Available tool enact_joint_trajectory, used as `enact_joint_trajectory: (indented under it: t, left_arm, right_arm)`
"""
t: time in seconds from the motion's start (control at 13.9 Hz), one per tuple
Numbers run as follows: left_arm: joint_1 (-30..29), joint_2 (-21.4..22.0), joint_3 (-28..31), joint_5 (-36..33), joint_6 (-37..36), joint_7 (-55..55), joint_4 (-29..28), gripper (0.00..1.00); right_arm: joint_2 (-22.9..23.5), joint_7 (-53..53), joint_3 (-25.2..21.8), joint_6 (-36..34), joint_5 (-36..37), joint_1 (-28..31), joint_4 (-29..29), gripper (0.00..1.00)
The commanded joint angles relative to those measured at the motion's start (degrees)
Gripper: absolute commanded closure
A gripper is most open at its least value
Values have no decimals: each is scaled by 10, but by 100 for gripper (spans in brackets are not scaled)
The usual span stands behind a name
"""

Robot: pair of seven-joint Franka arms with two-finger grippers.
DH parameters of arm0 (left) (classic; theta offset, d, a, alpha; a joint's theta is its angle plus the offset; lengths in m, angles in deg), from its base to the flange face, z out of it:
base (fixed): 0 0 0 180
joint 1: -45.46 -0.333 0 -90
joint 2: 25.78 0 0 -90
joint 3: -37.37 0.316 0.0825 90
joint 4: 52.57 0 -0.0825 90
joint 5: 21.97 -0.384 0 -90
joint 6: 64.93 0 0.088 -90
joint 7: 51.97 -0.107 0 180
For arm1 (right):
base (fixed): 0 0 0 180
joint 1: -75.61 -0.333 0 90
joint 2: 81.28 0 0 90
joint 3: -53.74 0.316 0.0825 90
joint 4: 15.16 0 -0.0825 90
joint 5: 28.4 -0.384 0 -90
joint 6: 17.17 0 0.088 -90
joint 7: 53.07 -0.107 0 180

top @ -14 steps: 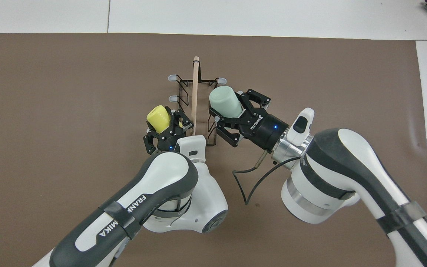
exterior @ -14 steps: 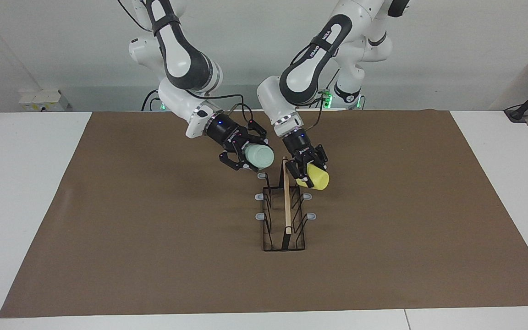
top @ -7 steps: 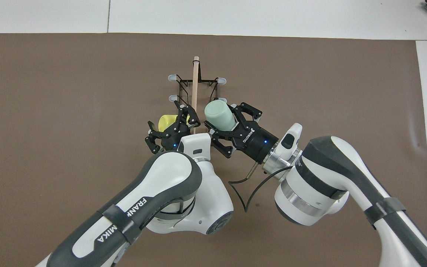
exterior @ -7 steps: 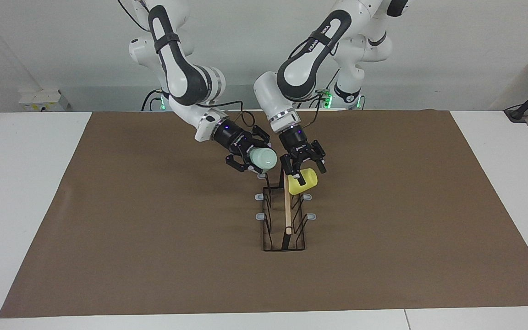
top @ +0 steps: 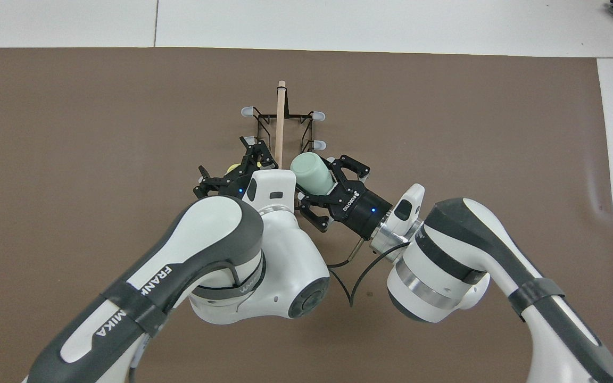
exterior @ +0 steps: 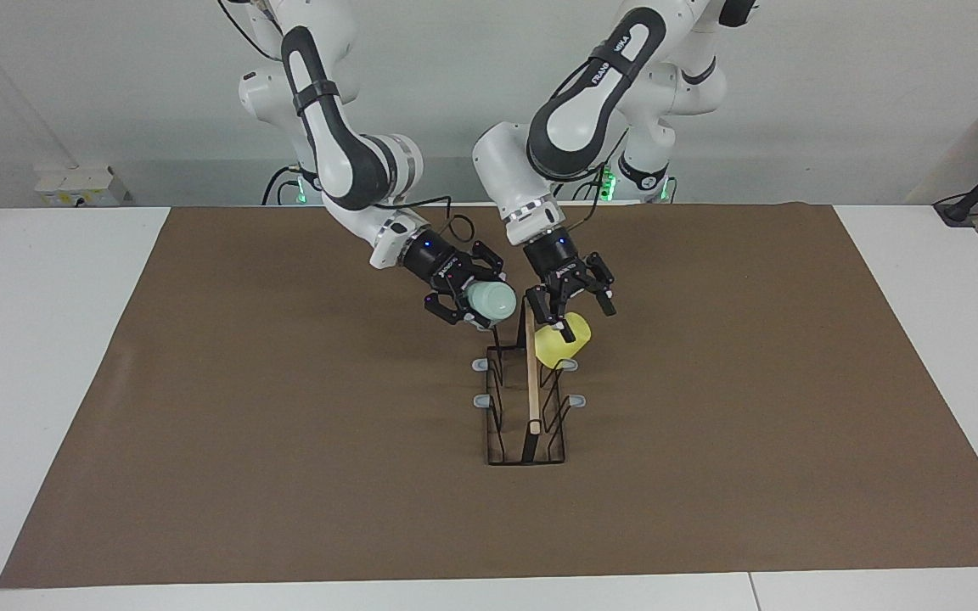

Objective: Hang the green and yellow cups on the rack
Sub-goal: 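Hang the yellow cup on a rack peg and open the left gripper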

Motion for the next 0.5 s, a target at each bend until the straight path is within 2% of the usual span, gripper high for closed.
enact_joint_trajectory:
  t: [0.0, 0.14, 0.43]
  left_arm:
    - [3, 31, 47, 67, 47, -112, 0, 0]
    - [5, 47, 87, 102, 96, -181, -4, 0]
    - [5, 50, 140, 152, 134, -289, -1, 0]
  right_arm:
    - [4, 37, -2, -9, -24, -1, -15, 81]
    - [8, 40, -1, -9, -25, 0, -12, 81]
    - [17, 12, -1, -6, -25, -2, 13, 82]
